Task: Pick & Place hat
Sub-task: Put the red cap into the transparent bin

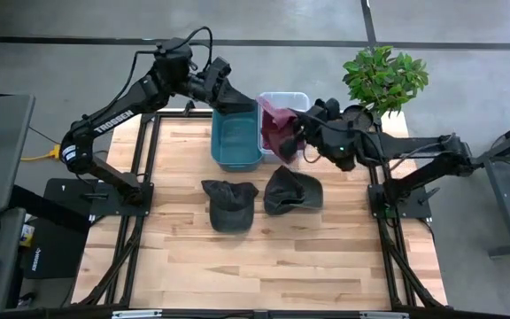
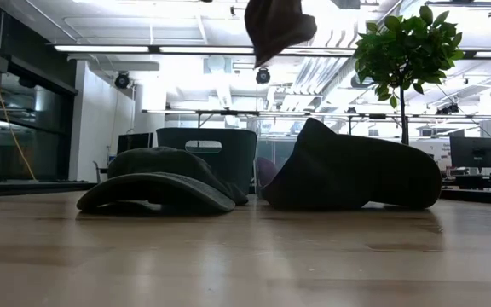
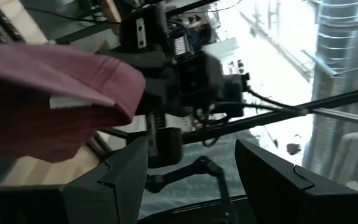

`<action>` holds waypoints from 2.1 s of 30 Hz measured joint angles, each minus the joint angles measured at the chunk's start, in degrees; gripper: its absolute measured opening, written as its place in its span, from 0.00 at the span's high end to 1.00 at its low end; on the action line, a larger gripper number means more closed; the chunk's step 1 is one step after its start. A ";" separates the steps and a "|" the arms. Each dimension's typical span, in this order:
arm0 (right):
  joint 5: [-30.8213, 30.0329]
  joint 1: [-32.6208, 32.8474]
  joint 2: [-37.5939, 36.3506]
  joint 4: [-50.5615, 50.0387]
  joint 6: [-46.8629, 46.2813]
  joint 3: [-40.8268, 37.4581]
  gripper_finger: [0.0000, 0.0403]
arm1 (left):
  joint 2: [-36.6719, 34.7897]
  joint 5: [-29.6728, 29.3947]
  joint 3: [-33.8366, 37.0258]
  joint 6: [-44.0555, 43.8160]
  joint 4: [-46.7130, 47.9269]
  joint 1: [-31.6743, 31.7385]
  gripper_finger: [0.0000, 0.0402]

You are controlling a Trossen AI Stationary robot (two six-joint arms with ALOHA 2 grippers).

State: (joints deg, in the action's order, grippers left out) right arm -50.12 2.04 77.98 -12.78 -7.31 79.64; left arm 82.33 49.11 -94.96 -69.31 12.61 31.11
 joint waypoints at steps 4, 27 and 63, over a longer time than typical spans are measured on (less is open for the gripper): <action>-0.59 -2.10 3.04 3.06 -5.14 0.00 1.00 | -1.67 -0.07 0.00 4.88 5.33 0.02 0.44; -10.96 -9.85 6.99 30.45 -31.02 -17.92 1.00 | -17.72 -14.34 0.00 23.65 33.26 0.00 0.44; -17.22 -13.84 18.34 75.53 -54.84 -32.24 1.00 | -19.22 -18.15 -0.02 27.09 41.38 -0.02 0.44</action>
State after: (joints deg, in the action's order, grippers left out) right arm -67.34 -11.80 96.32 62.75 -62.15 47.40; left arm 63.11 30.96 -94.98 -42.22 53.99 31.09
